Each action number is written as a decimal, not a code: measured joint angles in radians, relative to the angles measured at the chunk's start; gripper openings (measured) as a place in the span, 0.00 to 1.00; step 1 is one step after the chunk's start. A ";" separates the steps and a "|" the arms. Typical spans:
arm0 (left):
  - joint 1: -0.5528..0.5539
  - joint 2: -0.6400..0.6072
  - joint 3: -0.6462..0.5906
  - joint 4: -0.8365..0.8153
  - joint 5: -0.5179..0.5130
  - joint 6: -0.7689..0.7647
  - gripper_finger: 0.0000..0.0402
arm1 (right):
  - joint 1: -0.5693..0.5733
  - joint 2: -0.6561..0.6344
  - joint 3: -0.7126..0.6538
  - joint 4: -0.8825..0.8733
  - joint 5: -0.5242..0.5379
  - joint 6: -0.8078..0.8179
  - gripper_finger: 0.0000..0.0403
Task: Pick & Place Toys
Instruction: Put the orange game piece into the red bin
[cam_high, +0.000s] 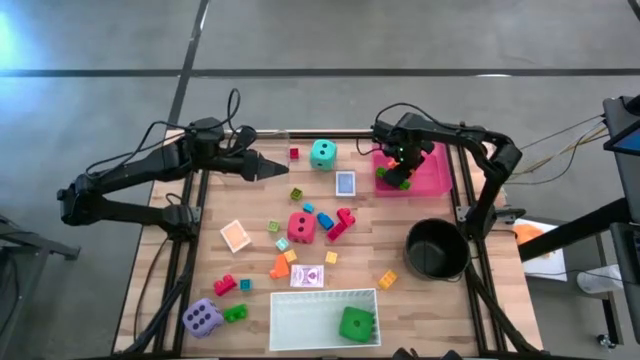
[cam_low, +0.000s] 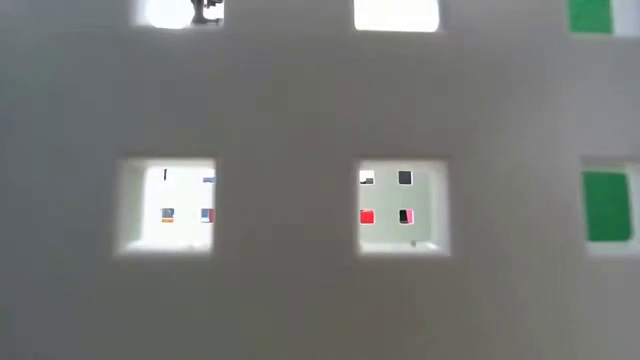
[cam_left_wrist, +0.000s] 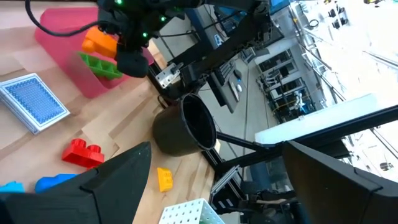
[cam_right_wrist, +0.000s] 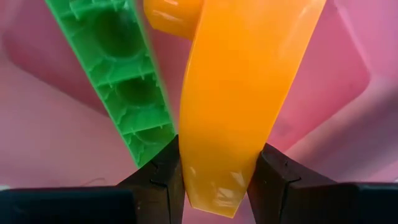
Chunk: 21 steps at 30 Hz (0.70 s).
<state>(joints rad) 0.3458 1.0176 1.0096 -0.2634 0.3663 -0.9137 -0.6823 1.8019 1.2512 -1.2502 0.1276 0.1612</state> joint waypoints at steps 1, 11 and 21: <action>0.000 0.000 0.000 0.000 -0.002 0.000 0.90 | 0.000 0.000 -0.006 0.000 0.001 -0.008 0.29; 0.000 0.000 0.000 0.000 -0.008 -0.002 0.90 | 0.001 0.000 -0.040 0.002 0.002 -0.018 0.29; 0.000 0.000 0.000 0.000 -0.008 -0.003 0.90 | 0.002 0.000 -0.046 0.001 -0.005 -0.031 0.29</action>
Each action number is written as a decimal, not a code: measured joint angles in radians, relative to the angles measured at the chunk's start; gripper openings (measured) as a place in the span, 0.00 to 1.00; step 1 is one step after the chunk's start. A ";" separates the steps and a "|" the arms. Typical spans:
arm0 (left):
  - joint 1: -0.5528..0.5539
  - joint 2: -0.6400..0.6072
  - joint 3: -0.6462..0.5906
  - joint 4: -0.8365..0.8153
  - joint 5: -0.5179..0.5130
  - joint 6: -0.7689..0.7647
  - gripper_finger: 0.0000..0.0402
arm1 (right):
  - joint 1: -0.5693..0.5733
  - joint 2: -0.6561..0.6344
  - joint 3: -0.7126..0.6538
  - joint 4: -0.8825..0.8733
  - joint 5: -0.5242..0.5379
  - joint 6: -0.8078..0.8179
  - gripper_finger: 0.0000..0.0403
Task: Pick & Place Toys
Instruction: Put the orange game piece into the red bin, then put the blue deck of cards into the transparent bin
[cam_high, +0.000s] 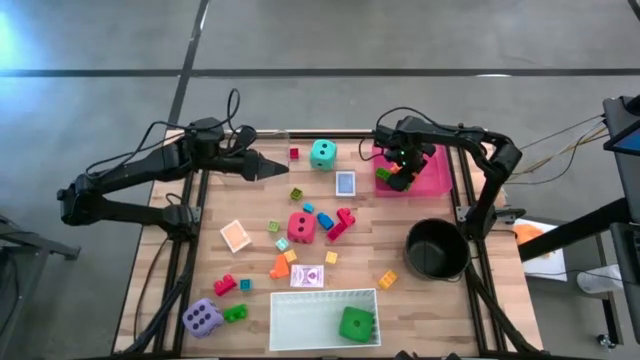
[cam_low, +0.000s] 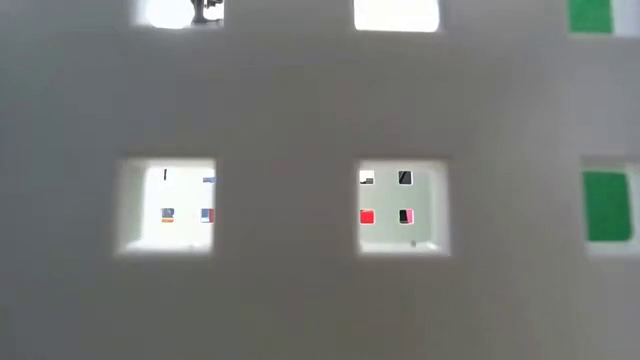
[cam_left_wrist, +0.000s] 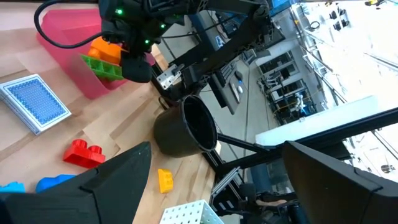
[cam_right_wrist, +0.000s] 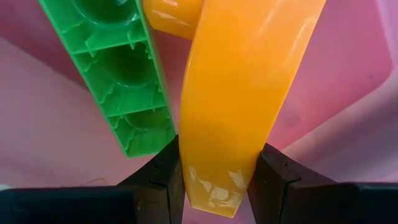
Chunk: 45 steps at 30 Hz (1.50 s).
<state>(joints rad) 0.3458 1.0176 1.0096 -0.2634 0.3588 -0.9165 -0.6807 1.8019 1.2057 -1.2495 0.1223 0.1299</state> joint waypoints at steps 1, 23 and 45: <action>0.000 0.000 0.000 0.000 0.000 0.000 0.90 | 0.000 0.000 0.000 0.000 0.000 0.000 0.29; 0.000 0.000 0.000 0.000 -0.003 0.000 0.90 | 0.000 0.000 0.000 0.006 0.001 -0.003 0.67; 0.001 0.001 0.000 -0.228 -0.039 0.107 0.90 | 0.168 -0.316 0.000 0.160 -0.160 0.224 0.67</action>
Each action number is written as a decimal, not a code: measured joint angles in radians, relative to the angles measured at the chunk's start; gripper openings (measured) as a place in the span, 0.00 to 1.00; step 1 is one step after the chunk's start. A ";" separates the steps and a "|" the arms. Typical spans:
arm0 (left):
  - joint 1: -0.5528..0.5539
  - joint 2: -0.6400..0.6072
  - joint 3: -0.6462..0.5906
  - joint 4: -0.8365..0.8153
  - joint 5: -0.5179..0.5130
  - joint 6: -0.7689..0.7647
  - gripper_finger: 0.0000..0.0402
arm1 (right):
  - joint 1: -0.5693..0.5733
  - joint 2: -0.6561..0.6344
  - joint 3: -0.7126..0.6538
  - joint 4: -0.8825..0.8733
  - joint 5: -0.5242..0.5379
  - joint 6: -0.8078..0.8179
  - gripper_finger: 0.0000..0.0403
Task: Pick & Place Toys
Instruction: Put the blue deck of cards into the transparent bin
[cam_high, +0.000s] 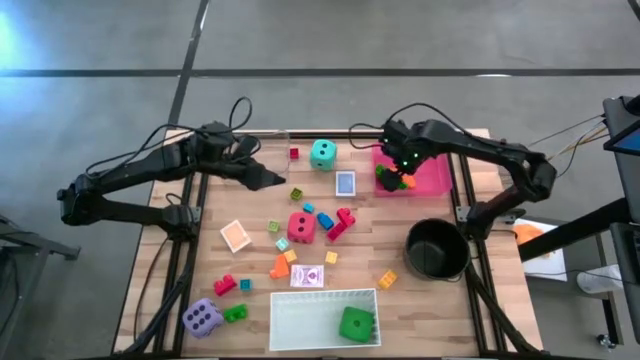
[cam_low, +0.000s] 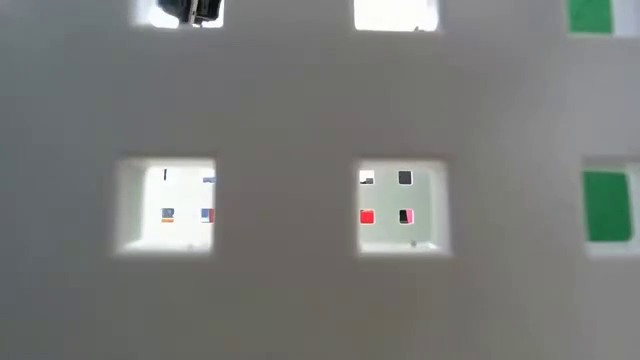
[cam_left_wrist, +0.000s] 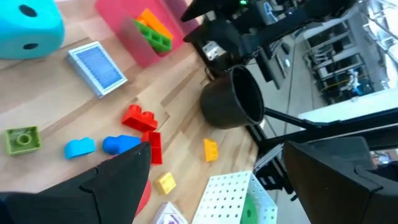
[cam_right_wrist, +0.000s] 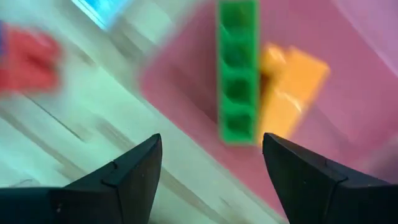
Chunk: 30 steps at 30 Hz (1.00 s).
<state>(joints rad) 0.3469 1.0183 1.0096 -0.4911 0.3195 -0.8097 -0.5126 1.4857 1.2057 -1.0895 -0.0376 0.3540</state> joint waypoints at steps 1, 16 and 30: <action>0.001 0.000 0.000 -0.006 -0.011 0.001 0.90 | 0.020 -0.009 0.000 0.038 -0.003 0.035 0.67; -0.002 -0.013 0.000 -0.120 -0.039 -0.018 0.90 | 0.205 0.018 0.000 0.444 -0.039 0.508 0.68; -0.005 -0.018 0.000 -0.543 -0.154 0.050 0.90 | 0.275 0.182 0.194 0.394 0.071 0.635 0.68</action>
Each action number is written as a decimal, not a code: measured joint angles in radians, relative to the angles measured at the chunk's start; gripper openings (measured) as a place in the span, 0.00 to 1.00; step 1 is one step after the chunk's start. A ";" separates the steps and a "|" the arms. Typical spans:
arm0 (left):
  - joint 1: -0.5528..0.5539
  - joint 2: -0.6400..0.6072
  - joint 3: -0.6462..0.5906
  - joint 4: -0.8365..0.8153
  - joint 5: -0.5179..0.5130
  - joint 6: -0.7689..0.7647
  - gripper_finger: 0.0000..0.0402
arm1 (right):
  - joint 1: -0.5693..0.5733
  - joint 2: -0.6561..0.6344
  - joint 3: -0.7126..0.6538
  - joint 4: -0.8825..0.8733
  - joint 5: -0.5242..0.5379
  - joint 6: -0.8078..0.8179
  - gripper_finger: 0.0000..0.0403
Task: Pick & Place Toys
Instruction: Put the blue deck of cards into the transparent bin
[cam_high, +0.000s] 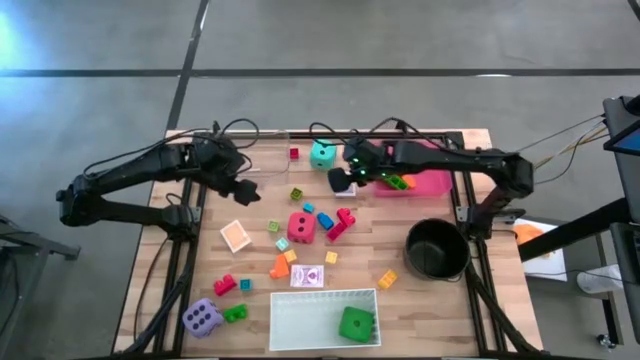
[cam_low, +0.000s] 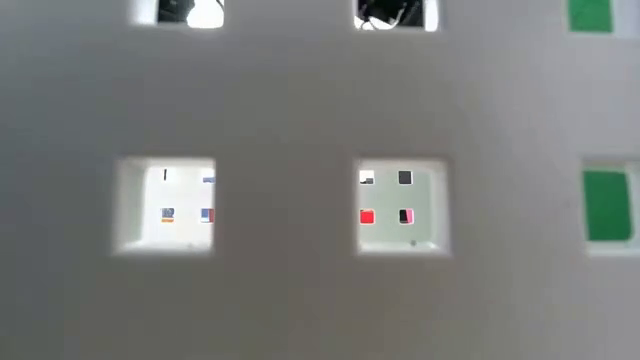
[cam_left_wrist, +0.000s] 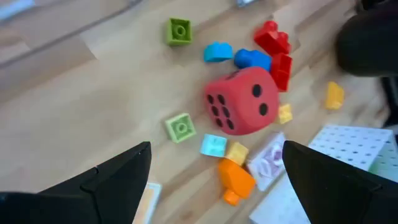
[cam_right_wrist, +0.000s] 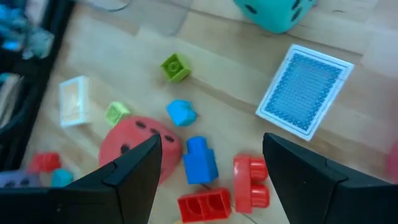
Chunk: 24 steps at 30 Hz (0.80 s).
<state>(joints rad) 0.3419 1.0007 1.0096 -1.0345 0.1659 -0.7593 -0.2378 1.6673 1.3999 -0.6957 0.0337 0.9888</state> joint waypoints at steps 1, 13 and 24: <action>0.000 -0.002 0.000 -0.002 -0.003 0.014 0.90 | -0.001 0.028 0.034 -0.025 0.001 0.014 0.68; -0.001 -0.062 0.000 -0.041 0.009 0.147 0.90 | -0.041 0.411 0.492 -0.443 0.026 0.011 0.68; -0.001 -0.164 0.000 -0.042 0.009 0.161 0.90 | -0.028 0.494 0.611 -0.476 0.112 -0.041 0.68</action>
<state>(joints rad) 0.3412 0.8366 1.0096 -1.0767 0.1753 -0.5983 -0.2657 2.1609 2.0105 -1.1717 0.1459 0.9478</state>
